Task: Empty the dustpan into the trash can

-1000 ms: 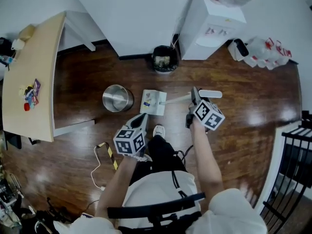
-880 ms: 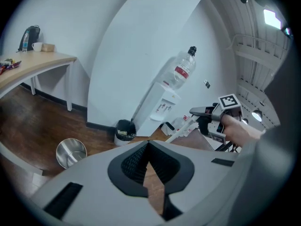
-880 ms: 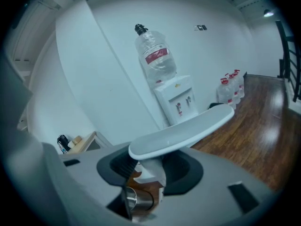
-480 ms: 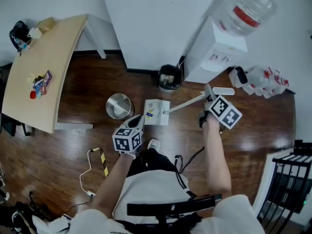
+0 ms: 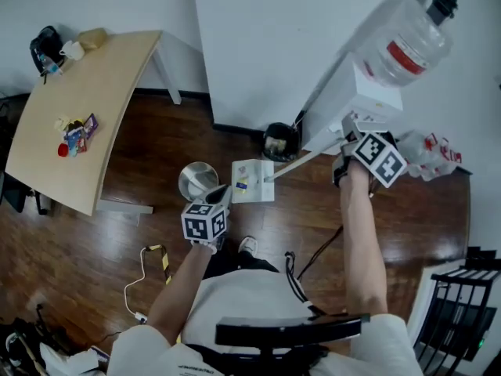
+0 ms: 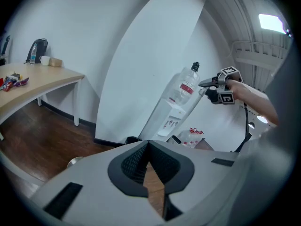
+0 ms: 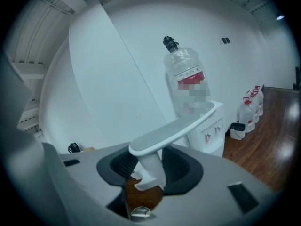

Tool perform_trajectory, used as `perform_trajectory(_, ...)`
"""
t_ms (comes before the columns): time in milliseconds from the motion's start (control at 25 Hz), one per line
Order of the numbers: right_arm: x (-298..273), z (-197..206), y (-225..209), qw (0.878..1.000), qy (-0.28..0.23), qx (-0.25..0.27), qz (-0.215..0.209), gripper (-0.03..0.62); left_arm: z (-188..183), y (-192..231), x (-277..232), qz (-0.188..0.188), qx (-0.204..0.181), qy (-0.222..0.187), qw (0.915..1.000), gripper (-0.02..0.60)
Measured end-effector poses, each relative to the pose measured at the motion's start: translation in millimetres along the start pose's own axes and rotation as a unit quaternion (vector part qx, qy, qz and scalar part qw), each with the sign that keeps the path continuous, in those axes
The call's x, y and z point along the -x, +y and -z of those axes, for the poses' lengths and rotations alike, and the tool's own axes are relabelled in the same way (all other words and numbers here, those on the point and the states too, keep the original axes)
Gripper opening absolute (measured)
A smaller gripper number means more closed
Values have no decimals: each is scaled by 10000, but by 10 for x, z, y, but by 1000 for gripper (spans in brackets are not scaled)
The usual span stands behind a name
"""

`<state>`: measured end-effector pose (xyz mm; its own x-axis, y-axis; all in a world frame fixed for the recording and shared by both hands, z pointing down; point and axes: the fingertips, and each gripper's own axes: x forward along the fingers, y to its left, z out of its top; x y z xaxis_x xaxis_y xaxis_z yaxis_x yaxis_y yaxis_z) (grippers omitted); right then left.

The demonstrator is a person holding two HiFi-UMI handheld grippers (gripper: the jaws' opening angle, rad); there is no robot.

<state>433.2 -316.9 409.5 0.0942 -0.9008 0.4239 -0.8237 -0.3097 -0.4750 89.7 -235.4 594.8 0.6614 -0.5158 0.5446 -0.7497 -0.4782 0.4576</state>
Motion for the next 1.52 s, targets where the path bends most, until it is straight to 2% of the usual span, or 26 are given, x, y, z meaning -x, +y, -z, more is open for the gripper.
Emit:
perform_trajectory(400,-609,-489,1180,9981,-112,305,-523,167,-135,858,366,-366,280,-111,9989,-5)
perform_trajectory(640,-979,-538,1840,9958,-85,460,-786,167,-228,1262,578,-512,424,-185,9976,-5)
perform_trajectory(840,-1336,-350,2237,9942,64,553,-920,167,-291,1576,780,-752,602,-253,9950,-5)
perform_trajectory(1080,-1624,119,2494,9918,281,662,-1053,167,-255,1808,914,-918,812,-279,9921,-5)
perform_trajectory(1320,-1518,594,2668,9819,478,1082,-1477,166,-176,1924,971,-940,926,-270,9909,-5)
perform_trajectory(1520,-1281,792,2782,9724,537,1450,-1746,156,-178,1903,928,-821,915,-281,9920,-5)
